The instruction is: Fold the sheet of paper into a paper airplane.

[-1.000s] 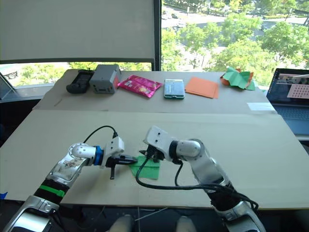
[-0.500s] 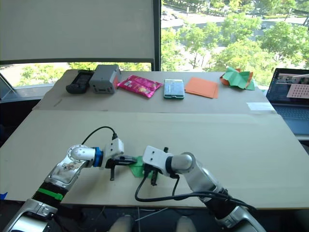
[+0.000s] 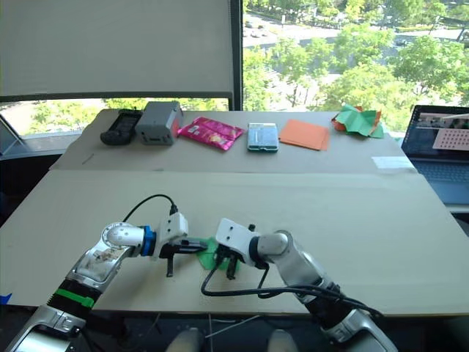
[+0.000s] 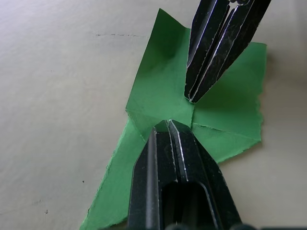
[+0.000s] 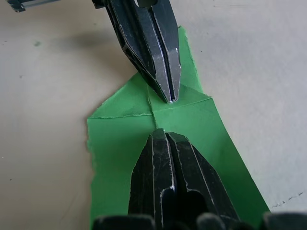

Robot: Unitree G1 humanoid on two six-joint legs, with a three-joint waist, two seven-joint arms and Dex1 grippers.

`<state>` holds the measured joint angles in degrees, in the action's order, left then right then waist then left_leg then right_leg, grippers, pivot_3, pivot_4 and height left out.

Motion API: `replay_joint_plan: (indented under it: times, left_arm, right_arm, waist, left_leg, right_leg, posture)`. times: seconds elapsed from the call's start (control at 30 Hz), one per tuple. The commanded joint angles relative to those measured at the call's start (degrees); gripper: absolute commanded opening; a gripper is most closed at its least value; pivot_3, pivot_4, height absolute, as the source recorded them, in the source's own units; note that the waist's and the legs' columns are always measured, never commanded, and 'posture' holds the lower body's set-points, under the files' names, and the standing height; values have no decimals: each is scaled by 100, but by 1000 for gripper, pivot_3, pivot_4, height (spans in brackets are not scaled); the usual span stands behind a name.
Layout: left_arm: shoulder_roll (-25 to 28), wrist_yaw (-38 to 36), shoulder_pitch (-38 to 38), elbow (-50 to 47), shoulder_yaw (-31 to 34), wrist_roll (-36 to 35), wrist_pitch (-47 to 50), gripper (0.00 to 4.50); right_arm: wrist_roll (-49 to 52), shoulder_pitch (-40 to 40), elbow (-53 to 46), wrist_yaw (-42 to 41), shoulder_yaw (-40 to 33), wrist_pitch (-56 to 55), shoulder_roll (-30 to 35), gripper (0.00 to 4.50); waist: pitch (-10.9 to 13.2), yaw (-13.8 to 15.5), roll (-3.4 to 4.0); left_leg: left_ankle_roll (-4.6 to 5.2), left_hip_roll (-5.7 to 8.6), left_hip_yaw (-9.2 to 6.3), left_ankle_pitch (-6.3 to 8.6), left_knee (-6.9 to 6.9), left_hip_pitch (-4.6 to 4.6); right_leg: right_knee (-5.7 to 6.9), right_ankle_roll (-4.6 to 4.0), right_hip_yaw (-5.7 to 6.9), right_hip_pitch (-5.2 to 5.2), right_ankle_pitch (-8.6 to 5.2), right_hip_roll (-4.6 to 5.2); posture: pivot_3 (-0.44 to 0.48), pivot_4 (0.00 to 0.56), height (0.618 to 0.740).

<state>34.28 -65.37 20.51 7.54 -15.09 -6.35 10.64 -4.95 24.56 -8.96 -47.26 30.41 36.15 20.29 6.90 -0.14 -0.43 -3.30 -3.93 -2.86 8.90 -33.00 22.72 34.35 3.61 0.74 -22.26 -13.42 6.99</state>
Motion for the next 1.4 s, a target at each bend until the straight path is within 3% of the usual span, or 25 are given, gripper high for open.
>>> replay_joint_plan:
  times: [0.03, 1.4]
  left_arm:
    - [86, -5, -80, 44, -99, 148, 27, 0]
    - [166, -56, -96, 535, -174, 336, -443, 0]
  right_arm:
    - [-113, -148, 475, -1, 153, 413, 195, 51]
    - [217, -960, -351, -29, -77, 921, 1371, 51]
  waist:
    - [-7, 0, 7]
    - [-42, 134, 7]
  left_leg:
    - [-1, 0, 0, 0, 0, 0]
    - [-9, 6, 8, 5, -4, 11]
  right_leg:
    - [0, 0, 0, 0, 0, 0]
    - [-29, 1, 5, 4, -3, 17]
  posture:
    - [0, 150, 706]
    - [0, 150, 706]
